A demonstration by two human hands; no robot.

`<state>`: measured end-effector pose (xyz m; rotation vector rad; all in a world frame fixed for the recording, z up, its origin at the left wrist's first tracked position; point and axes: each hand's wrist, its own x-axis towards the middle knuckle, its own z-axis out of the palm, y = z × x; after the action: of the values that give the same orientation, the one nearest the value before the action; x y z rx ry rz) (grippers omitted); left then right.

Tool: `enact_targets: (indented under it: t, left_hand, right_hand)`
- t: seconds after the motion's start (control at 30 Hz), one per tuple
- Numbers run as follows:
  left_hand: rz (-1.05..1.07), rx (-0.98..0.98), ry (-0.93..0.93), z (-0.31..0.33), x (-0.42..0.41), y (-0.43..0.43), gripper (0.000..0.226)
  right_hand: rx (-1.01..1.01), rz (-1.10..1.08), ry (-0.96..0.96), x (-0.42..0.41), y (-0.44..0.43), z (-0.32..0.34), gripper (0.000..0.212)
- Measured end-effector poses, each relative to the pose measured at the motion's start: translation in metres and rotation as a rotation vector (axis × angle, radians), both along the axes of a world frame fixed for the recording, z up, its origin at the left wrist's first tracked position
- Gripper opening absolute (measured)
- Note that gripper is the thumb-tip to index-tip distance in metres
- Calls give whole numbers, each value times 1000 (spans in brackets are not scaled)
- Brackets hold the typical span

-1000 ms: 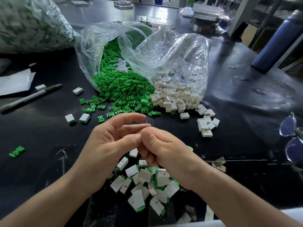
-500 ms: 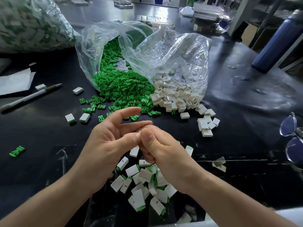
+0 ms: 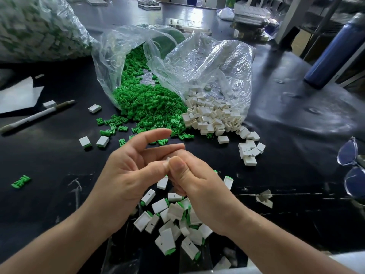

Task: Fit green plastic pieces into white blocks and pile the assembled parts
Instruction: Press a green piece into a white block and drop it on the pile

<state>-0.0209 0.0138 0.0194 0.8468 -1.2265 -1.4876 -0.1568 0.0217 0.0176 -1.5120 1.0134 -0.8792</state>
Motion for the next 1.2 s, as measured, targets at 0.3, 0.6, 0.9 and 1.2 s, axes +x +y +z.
enact_targets:
  t: [0.3, 0.6, 0.9, 1.2]
  left_hand:
    - [-3, -4, 10, 0, 0, 1, 44]
    - [-3, -2, 20, 0, 1, 3, 44]
    - [-22, -54, -37, 8, -1, 3, 29]
    - [7, -21, -78, 9, -6, 3, 25]
  right_hand:
    - [-20, -30, 63, -1, 0, -1, 24]
    - [-39, -39, 69, -1, 2, 0, 22]
    - [106, 29, -139, -6, -1, 7, 45]
    - [247, 23, -52, -16, -11, 8, 63]
